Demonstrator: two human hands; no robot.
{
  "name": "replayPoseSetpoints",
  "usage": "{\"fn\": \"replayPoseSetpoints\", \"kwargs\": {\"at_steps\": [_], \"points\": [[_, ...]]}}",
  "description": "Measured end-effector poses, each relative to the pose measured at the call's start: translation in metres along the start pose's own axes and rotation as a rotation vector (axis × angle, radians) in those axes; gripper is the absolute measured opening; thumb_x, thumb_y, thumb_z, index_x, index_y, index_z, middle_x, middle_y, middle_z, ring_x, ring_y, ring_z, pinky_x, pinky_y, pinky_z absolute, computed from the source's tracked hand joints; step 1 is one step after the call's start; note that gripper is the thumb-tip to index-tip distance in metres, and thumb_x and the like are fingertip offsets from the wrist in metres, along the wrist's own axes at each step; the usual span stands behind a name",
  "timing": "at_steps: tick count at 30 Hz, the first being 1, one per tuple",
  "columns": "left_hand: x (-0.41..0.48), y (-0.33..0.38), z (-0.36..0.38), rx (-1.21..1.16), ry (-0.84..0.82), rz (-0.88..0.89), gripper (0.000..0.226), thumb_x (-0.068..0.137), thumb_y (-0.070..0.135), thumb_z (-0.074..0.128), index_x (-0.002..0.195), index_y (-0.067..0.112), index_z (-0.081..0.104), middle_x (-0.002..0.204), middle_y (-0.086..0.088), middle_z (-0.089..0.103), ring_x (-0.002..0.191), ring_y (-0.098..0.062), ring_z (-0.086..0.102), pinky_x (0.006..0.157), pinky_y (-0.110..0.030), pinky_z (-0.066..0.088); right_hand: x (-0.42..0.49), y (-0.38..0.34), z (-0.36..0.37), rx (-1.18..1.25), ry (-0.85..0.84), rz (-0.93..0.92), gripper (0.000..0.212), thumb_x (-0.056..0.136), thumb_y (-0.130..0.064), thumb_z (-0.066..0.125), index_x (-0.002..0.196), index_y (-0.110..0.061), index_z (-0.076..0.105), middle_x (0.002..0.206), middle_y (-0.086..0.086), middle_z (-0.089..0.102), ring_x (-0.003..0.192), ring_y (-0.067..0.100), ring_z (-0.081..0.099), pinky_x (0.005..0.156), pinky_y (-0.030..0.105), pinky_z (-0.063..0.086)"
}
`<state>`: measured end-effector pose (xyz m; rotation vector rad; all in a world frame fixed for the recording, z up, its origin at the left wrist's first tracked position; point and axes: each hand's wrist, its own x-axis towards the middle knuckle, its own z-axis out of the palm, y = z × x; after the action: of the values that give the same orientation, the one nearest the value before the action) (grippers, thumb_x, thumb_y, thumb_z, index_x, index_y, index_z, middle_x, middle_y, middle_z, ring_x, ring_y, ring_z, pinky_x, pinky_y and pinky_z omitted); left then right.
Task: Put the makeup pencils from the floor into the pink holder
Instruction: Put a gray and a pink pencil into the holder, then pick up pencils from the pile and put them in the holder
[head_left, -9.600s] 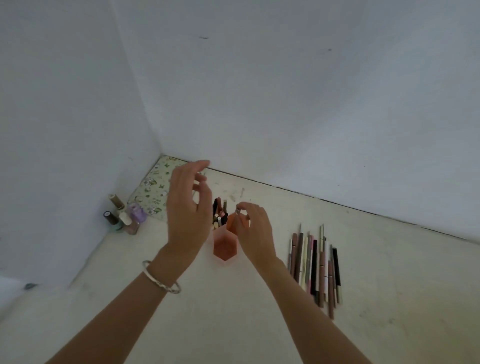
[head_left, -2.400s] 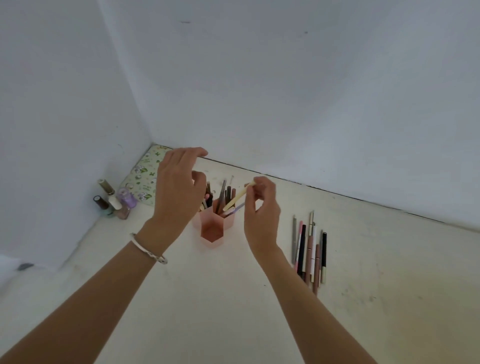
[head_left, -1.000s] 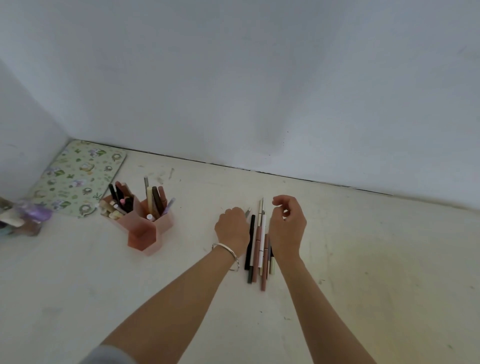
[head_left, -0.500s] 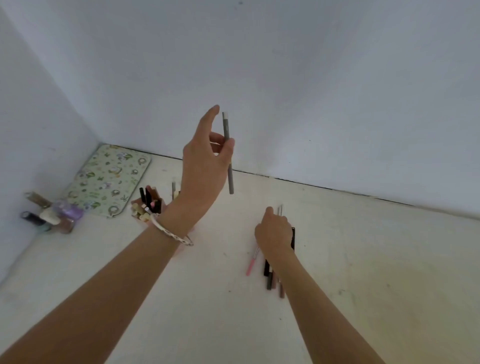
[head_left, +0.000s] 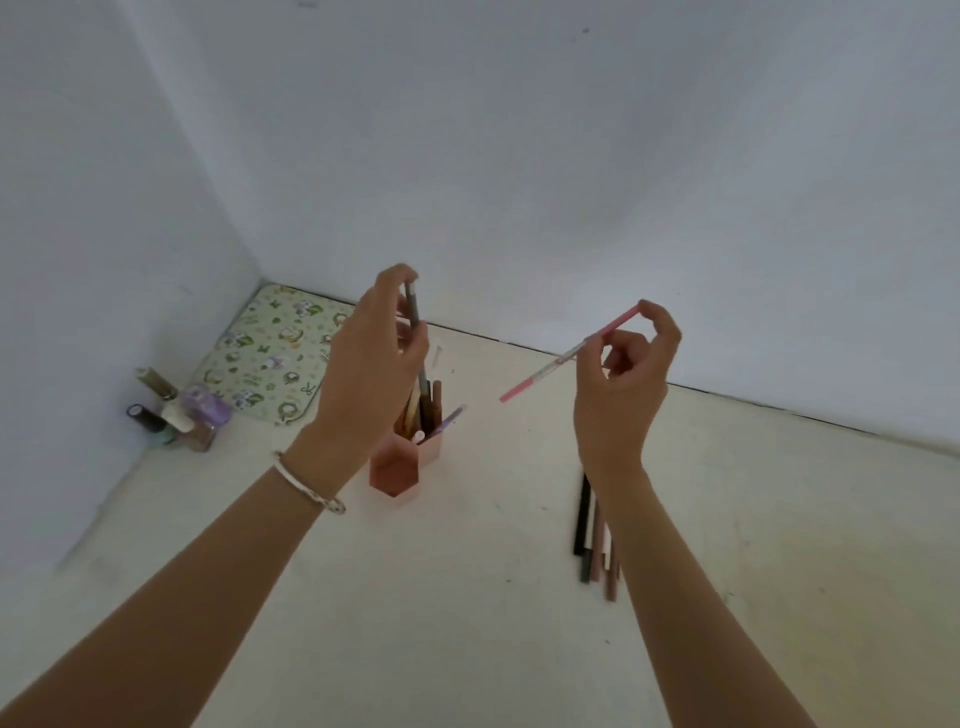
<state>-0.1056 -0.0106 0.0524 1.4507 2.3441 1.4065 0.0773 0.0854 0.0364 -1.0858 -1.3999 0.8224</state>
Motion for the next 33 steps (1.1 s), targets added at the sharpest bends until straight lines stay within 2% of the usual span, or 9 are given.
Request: {"fn": "replayPoseSetpoints", "kwargs": {"at_steps": [3, 7, 12, 15, 17, 21, 26, 30, 33], "points": [[-0.019, -0.018, 0.007, 0.224, -0.141, 0.079, 0.026, 0.090, 0.013, 0.061, 0.112, 0.021, 0.051, 0.092, 0.002, 0.060, 0.080, -0.018, 0.065, 0.069, -0.030, 0.055, -0.011, -0.012, 0.009, 0.077, 0.047, -0.058, 0.043, 0.087, -0.013, 0.061, 0.120, -0.035, 0.043, 0.072, -0.014, 0.058, 0.066, 0.008, 0.046, 0.070, 0.008, 0.039], [-0.030, -0.033, 0.002, 0.505, -0.103, 0.154, 0.018, 0.084, 0.030, 0.068, 0.087, 0.014, 0.074, 0.117, -0.007, 0.064, 0.119, -0.029, 0.054, 0.099, -0.043, 0.042, -0.038, -0.009, 0.025, 0.072, -0.008, -0.113, 0.047, 0.089, -0.015, 0.062, 0.121, -0.042, 0.041, 0.076, -0.016, 0.059, 0.070, 0.007, 0.050, 0.074, 0.007, 0.039], [-0.013, -0.026, -0.026, 0.328, 0.137, 0.158, 0.023, 0.091, 0.018, 0.051, 0.103, 0.011, 0.069, 0.111, -0.006, 0.065, 0.111, -0.027, 0.056, 0.096, -0.040, 0.041, -0.068, 0.004, 0.047, -0.104, -0.251, -0.216, 0.042, 0.092, -0.019, 0.060, 0.122, -0.041, 0.039, 0.090, -0.011, 0.061, 0.083, 0.011, 0.058, 0.079, 0.018, 0.046], [-0.008, -0.010, -0.031, 0.206, 0.154, 0.144, 0.024, 0.089, 0.011, 0.051, 0.106, 0.009, 0.068, 0.107, -0.004, 0.065, 0.107, -0.024, 0.055, 0.096, -0.037, 0.043, -0.080, 0.015, 0.055, -0.299, -0.413, -0.393, 0.034, 0.090, -0.012, 0.062, 0.121, -0.023, 0.054, 0.100, -0.005, 0.065, 0.095, 0.017, 0.057, 0.084, 0.035, 0.049], [-0.011, 0.002, -0.028, 0.148, 0.178, 0.151, 0.025, 0.088, 0.007, 0.052, 0.108, 0.008, 0.067, 0.107, -0.005, 0.065, 0.107, -0.022, 0.054, 0.096, -0.036, 0.044, -0.084, 0.020, 0.055, -0.347, -0.391, -0.467, 0.026, 0.086, -0.010, 0.061, 0.111, -0.012, 0.067, 0.109, 0.005, 0.064, 0.102, 0.020, 0.055, 0.088, 0.039, 0.047], [-0.022, 0.029, -0.003, 0.028, 0.159, 0.190, 0.028, 0.086, 0.004, 0.051, 0.110, 0.008, 0.065, 0.106, -0.002, 0.063, 0.100, -0.014, 0.055, 0.090, -0.016, 0.041, -0.065, 0.015, 0.030, -0.235, -0.215, -0.374, 0.033, 0.081, -0.004, 0.050, 0.111, -0.006, 0.063, 0.113, 0.001, 0.058, 0.106, 0.021, 0.054, 0.089, 0.043, 0.048], [-0.047, 0.060, 0.070, -0.111, -0.127, 0.071, 0.018, 0.083, 0.008, 0.051, 0.096, 0.017, 0.061, 0.089, 0.007, 0.060, 0.074, -0.008, 0.056, 0.070, -0.024, 0.050, -0.014, 0.017, -0.030, -0.225, 0.025, -0.148, 0.040, 0.079, 0.004, 0.047, 0.112, -0.014, 0.060, 0.105, -0.004, 0.061, 0.086, 0.018, 0.054, 0.080, 0.021, 0.043], [-0.076, 0.058, 0.145, 0.061, -0.597, -0.280, 0.023, 0.089, 0.013, 0.049, 0.109, 0.015, 0.062, 0.103, -0.001, 0.067, 0.095, -0.020, 0.063, 0.084, -0.033, 0.052, 0.004, 0.030, -0.069, -0.191, 0.097, 0.000, 0.041, 0.078, 0.004, 0.045, 0.106, -0.023, 0.060, 0.096, -0.007, 0.064, 0.077, 0.006, 0.050, 0.071, 0.012, 0.038], [-0.089, 0.059, 0.183, 0.115, -0.715, -0.427, 0.023, 0.093, 0.019, 0.050, 0.113, 0.010, 0.059, 0.111, -0.006, 0.064, 0.097, -0.022, 0.062, 0.078, -0.030, 0.049, 0.006, 0.043, -0.091, -0.228, 0.081, 0.035, 0.039, 0.078, 0.003, 0.045, 0.100, -0.026, 0.060, 0.092, -0.008, 0.063, 0.074, 0.002, 0.049, 0.068, 0.009, 0.037]]}}
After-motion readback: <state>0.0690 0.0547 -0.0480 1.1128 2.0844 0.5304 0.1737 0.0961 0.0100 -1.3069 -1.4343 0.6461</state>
